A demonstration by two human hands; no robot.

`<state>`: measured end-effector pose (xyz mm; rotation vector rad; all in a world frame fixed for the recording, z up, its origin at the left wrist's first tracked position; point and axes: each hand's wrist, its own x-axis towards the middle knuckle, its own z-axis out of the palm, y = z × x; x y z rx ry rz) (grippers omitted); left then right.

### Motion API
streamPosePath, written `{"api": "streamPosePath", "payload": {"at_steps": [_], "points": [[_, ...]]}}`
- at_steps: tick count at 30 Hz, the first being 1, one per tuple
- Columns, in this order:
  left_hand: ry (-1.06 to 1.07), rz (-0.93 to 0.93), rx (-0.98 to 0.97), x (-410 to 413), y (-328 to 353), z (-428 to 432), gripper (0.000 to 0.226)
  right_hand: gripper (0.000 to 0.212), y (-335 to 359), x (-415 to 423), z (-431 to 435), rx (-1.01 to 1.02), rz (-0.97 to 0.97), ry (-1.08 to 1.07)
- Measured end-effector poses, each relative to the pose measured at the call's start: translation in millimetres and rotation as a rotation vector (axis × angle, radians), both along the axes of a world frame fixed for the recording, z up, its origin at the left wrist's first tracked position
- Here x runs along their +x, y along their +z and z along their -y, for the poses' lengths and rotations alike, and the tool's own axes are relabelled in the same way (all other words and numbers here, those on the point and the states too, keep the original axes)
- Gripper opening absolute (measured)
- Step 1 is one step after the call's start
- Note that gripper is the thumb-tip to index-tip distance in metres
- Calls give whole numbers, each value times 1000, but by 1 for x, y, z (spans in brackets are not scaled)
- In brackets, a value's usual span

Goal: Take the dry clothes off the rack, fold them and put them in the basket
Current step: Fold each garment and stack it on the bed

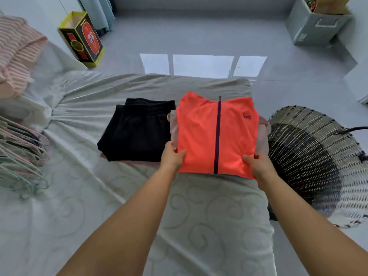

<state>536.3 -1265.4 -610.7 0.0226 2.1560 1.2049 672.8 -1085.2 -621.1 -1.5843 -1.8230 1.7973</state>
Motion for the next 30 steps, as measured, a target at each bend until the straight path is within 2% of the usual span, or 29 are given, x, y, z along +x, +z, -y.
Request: {"api": "streamPosePath", "payload": {"at_steps": [6,9,12,14,15,18,22,25,30], "points": [[-75,-111,-25,1,-3,1,65,32,-8,-2,-2,69,31,-26],[0,-71,89,15,8,14,60,24,-5,6,3,72,-18,-71],[88,-1,167,44,9,57,61,29,-7,23,19,36,-57,-170],[136,76,147,68,1,101,57,16,-8,39,42,-17,-91,-210],[179,120,126,78,-4,125,54,10,-10,47,58,-45,-86,-215],[338,188,91,95,-15,197,44,20,-18,67,116,-175,-38,-133],[504,143,72,84,-17,278,28,15,-25,67,209,-328,-24,40],[504,137,43,72,-13,338,19,16,-29,50,285,-425,24,119],[369,48,-103,34,-9,468,14,16,-36,10,410,-541,71,162]]}}
